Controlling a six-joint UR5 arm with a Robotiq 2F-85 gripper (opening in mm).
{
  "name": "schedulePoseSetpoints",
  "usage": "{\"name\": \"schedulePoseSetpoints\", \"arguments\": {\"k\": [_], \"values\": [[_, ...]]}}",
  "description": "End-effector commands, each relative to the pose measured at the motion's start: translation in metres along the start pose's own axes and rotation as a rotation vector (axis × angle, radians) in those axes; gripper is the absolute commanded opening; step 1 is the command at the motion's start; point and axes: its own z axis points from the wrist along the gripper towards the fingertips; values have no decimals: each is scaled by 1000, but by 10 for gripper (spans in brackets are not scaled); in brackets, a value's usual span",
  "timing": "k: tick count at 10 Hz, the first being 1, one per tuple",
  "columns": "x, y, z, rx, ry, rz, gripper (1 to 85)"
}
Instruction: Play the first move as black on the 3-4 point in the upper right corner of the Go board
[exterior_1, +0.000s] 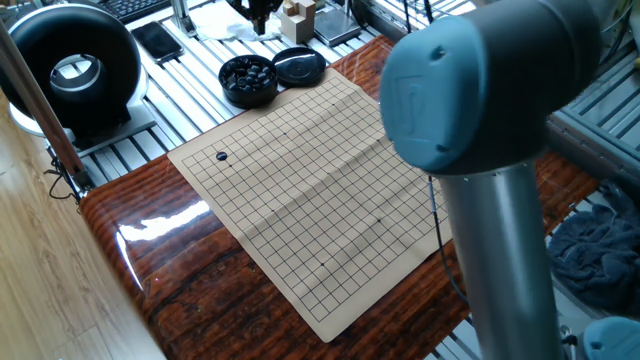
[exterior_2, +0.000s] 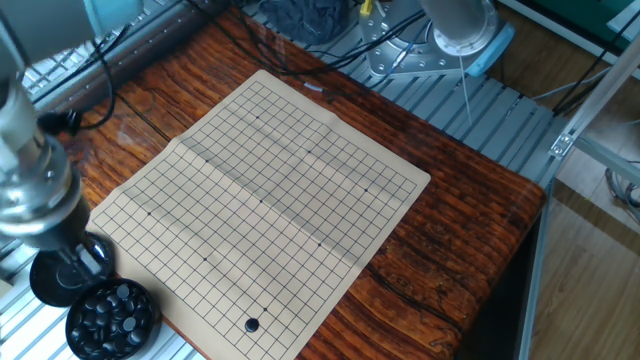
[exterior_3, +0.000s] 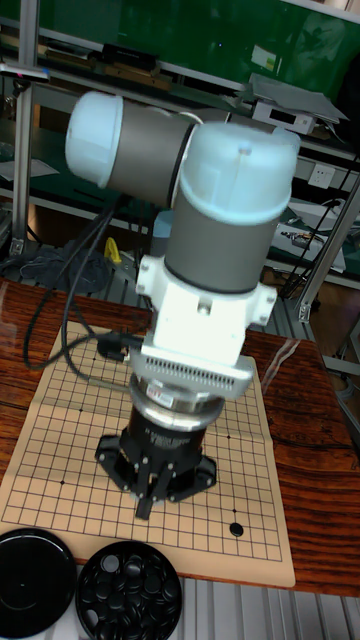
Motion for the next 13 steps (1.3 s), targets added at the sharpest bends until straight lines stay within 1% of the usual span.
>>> {"name": "schedulePoseSetpoints", "arguments": {"k": [1,2,3,4,5,6,7,8,9,10,11,12,13], "values": [[-13,3,27,-2,-6,-58,13],[-16,-1,33,20,-10,-83,13],[-18,-2,37,32,-14,-98,13],[-24,-5,40,51,-33,-114,13],[-30,-4,46,56,-56,-122,13],[-36,4,50,29,-81,-150,13],[-40,18,53,-21,-103,-192,17],[-45,25,53,-41,-125,-243,17],[-47,28,52,-51,-135,-272,17],[-46,30,51,-55,-131,-279,23],[-38,27,52,-43,-98,-292,47],[-34,22,52,-26,-82,-292,53],[-28,20,53,-24,-59,-288,53]]}}
